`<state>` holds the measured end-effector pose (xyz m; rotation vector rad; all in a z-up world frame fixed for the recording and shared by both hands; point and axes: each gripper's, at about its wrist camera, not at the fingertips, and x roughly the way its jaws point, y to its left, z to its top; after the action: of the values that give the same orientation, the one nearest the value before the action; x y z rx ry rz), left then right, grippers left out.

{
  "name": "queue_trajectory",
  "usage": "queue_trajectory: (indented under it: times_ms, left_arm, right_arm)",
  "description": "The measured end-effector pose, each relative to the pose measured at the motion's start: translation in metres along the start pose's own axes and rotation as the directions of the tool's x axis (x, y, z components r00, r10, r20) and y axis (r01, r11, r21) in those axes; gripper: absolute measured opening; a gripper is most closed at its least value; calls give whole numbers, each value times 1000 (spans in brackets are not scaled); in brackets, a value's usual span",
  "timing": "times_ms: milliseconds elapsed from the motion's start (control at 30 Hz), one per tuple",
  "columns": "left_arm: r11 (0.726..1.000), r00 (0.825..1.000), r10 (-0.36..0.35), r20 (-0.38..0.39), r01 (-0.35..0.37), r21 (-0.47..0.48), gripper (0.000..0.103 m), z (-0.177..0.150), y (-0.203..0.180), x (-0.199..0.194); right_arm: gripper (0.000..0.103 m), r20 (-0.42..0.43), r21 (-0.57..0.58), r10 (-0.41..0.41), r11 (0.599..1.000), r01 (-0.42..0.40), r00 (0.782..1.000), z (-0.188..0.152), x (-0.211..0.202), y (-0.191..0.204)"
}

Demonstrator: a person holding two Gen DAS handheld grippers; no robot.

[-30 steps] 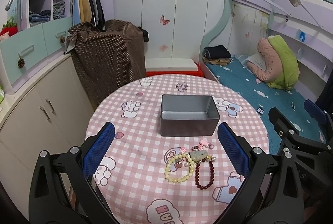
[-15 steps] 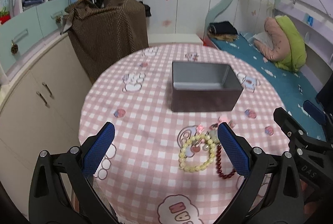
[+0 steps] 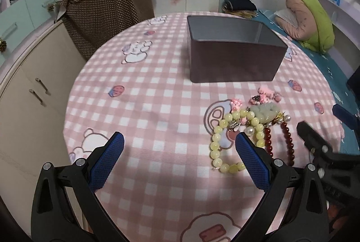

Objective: Organize jewelry
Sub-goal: 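Grasp the yellow bead bracelet with the left tool while the right tool grasps the red bead bracelet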

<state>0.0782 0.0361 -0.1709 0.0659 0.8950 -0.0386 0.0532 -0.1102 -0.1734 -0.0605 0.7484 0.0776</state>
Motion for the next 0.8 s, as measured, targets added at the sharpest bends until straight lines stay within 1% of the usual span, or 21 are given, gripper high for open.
queue_trajectory:
  times_ms: [67,133,200,233,267,333,367,400,433,467,500,533,600,633,667,700,733,767,800]
  left_arm:
    - [1000,1000,-10,-20,10,-5,98,-1,-1,4]
    - [999,999,-39,-27,38,-28,98,-3,2,10]
    - [995,997,-71,-27,69,-70,98,-4,7,15]
    - [994,997,-78,-27,75,-81,97,-4,8,17]
    - [993,996,-82,-29,79,-89,97,-5,9,19]
    - [993,997,-79,-19,77,-85,96,-5,9,20]
    - [994,997,-73,-17,72,-77,91,-6,8,20]
    - [996,998,-58,-12,57,-68,85,-6,7,20]
    - [998,999,-35,-7,35,-53,76,-7,6,19]
    - [999,1000,-25,-1,25,-38,71,-7,5,19]
    - [999,999,-33,1,33,-32,69,-7,5,18]
    - [999,999,-38,3,38,-22,65,-8,5,17]
    - [999,999,-50,8,50,-2,55,-9,4,15]
    - [998,998,-60,12,60,7,45,-9,4,14]
    - [998,998,-67,15,67,13,35,-10,4,13]
    - [997,997,-74,17,74,18,31,-10,3,12]
    - [996,996,-82,20,82,20,23,-10,4,13]
    - [995,995,-102,21,101,15,17,-10,6,13]
    - [990,990,-140,19,140,-4,10,-9,9,13]
  right_arm:
    - [96,-19,-15,3,1000,-4,1000,-5,5,3]
    - [93,-30,-17,11,1000,-12,999,-8,8,4]
    - [83,-38,-25,24,999,-25,999,-11,11,6]
    - [81,-42,-32,26,999,-27,999,-12,12,7]
    - [76,-48,-42,25,999,-27,999,-13,14,8]
    - [72,-39,-42,42,998,-43,998,-15,13,7]
    - [67,-39,-38,62,997,-63,997,-15,13,7]
    - [62,-35,-42,63,997,-65,997,-16,12,7]
    - [60,-29,-51,69,996,-70,997,-16,12,8]
    - [54,-26,-59,79,995,-80,997,-16,11,8]
    - [47,-22,-69,85,994,-87,996,-17,10,9]
    - [43,-20,-79,94,992,-95,995,-17,10,11]
    - [30,-15,-107,113,988,-114,993,-17,9,15]
    - [25,-14,-119,119,986,-120,993,-18,8,16]
    - [18,-12,-125,118,985,-119,993,-18,7,18]
    - [14,-12,-132,116,984,-117,993,-18,7,18]
    - [10,-12,-132,116,984,-116,993,-18,7,18]
    - [8,-13,-129,115,985,-115,993,-17,8,17]
    - [8,-16,-116,124,985,-125,992,-16,8,15]
